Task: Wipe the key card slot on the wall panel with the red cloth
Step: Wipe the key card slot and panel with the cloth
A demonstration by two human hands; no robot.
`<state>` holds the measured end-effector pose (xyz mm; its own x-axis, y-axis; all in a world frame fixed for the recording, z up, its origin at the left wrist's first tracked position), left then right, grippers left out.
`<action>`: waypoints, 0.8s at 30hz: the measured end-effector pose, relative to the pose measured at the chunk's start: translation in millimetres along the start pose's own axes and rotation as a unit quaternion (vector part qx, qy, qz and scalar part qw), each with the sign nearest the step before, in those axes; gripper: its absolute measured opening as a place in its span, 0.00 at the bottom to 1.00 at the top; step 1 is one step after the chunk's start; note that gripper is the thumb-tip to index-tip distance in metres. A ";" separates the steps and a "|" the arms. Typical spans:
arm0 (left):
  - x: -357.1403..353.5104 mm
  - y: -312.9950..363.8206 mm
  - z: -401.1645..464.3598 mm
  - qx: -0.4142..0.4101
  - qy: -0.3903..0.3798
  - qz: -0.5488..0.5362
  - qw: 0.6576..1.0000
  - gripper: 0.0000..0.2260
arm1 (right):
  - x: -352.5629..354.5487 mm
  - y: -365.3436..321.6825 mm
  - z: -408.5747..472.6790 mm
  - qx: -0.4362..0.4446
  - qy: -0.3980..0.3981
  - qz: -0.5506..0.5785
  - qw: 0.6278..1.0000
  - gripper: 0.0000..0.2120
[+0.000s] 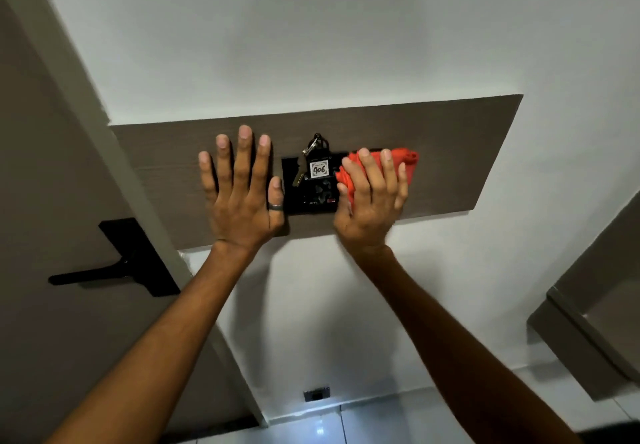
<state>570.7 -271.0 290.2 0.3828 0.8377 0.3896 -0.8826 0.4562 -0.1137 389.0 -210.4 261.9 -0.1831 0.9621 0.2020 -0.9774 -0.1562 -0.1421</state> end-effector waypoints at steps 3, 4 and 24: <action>3.2 -1.0 1.3 0.001 -0.014 0.001 1.000 0.25 | 21.0 15.2 -6.6 0.047 -0.045 0.005 0.998 0.16; 3.3 -1.4 2.3 0.002 -0.019 -0.001 1.000 0.25 | 25.5 20.3 -6.3 0.008 -0.051 0.041 0.998 0.18; 7.8 -24.3 -4.0 -0.092 -0.020 0.015 0.995 0.25 | -25.1 -51.3 -10.3 -0.004 0.010 -0.026 1.000 0.23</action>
<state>596.2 -274.3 292.3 0.3424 0.8406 0.4197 -0.8269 0.4817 -0.2901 444.8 -224.2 254.2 -0.1299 0.9732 0.1898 -0.9848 -0.1044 -0.1387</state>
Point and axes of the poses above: each hand's wrist, its own z-axis towards the middle knuckle, its own x-axis out of the back of the hand, y = z × x, the point moved 7 cm from there along z, towards the middle knuckle, and after that the axes turned 15 degrees about -y, right-handed, at the moved point
